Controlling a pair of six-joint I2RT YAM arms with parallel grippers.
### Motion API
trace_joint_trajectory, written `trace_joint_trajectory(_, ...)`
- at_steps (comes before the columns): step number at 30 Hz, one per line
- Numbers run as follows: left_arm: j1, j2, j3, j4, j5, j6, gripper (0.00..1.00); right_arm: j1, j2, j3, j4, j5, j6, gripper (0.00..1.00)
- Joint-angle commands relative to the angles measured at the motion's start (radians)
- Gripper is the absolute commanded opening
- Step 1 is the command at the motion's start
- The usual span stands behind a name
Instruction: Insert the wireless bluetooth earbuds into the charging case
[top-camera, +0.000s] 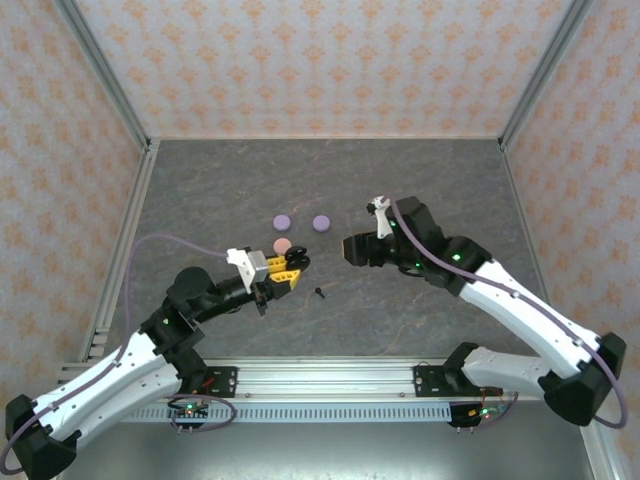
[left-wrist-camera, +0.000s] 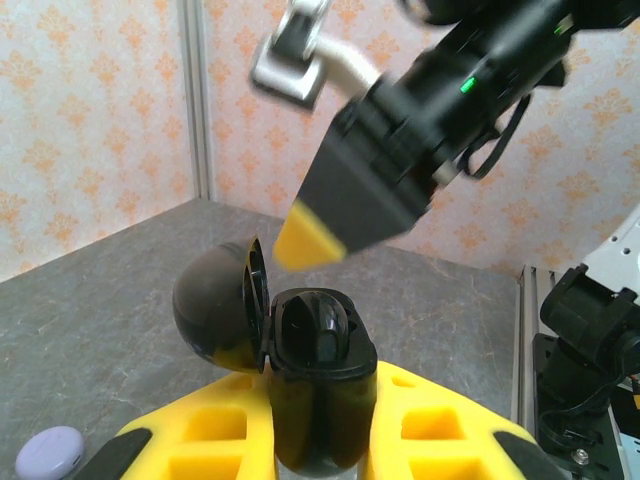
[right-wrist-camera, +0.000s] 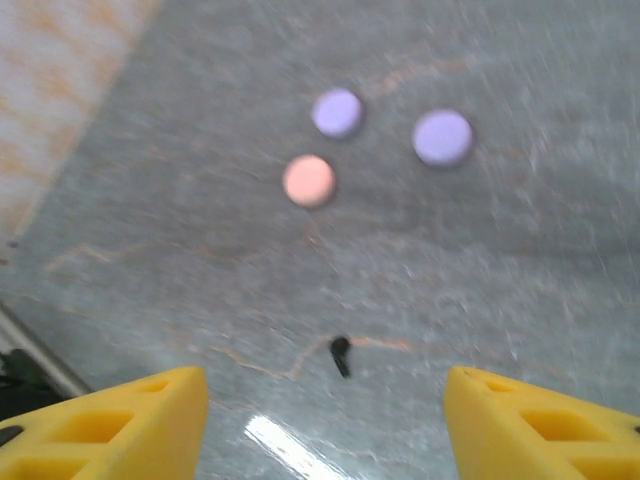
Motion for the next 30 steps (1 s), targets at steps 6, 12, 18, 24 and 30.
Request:
trace_joint_trajectory(6,-0.005,-0.081,-0.005,-0.078,-0.018,0.03,0.0,-0.002,0.337,0.083,-0.09,-0.065,0.014,0.57)
trace_joint_trajectory(12,-0.005,-0.082,-0.008,-0.085,-0.009,0.033,0.0,0.052,0.557,0.191,-0.131,-0.079,-0.02,0.48)
trace_joint_trajectory(18,-0.005,-0.088,-0.011,-0.09,-0.011,0.037,0.0,0.11,0.737,0.299,-0.164,-0.088,-0.043,0.43)
trace_joint_trajectory(24,-0.005,-0.103,-0.017,-0.098,-0.021,0.043,0.0,0.136,0.843,0.361,-0.188,-0.079,-0.051,0.38)
trace_joint_trajectory(30,-0.005,-0.114,-0.022,-0.102,-0.031,0.045,0.0,0.141,0.893,0.377,-0.198,-0.079,-0.059,0.35)
